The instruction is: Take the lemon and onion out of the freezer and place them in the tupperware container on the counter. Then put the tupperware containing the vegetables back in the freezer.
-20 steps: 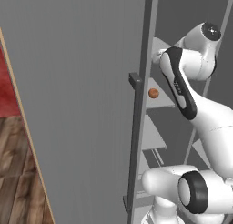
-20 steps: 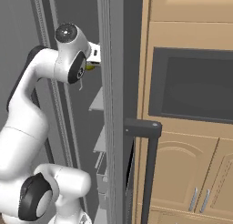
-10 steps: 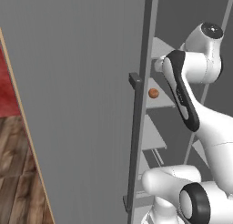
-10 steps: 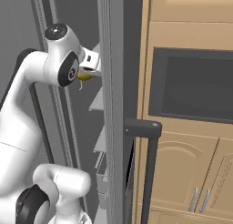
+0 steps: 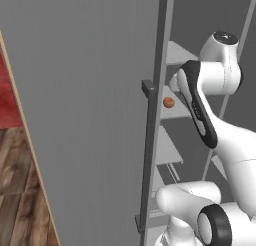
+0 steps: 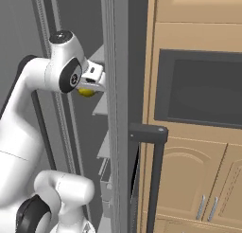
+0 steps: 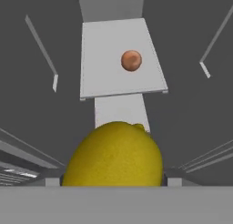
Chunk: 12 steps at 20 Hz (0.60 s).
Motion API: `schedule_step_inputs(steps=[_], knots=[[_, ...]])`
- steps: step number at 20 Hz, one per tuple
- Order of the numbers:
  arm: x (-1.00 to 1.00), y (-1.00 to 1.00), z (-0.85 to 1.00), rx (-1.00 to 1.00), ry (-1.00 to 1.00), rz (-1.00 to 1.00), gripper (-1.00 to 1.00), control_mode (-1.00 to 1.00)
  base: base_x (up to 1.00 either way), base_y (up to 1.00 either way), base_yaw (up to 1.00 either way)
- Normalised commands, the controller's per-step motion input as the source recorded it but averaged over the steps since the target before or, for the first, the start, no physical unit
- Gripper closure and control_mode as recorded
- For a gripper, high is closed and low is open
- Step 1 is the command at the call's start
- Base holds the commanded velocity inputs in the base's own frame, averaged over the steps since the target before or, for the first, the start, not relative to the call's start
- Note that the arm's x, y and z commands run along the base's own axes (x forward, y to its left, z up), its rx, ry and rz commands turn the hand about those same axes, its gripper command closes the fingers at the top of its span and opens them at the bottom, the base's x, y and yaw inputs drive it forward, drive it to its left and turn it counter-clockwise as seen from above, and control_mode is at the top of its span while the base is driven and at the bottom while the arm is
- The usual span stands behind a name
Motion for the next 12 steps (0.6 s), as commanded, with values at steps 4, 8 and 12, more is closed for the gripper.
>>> schedule_step_inputs(steps=[4, 8, 12], knots=[[0.0, 0.0, -0.37, 0.0, 0.21, 0.0, 1.0, -1.0, 0.0, 0.0, 0.0], [0.0, 0.0, 0.0, 0.0, 0.0, 0.0, 1.0, 1.0, -0.8, 0.01, -0.01], [0.0, 0.0, 0.0, 0.0, 0.0, 0.0, 1.0, 1.0, -1.0, 0.19, -0.01]])
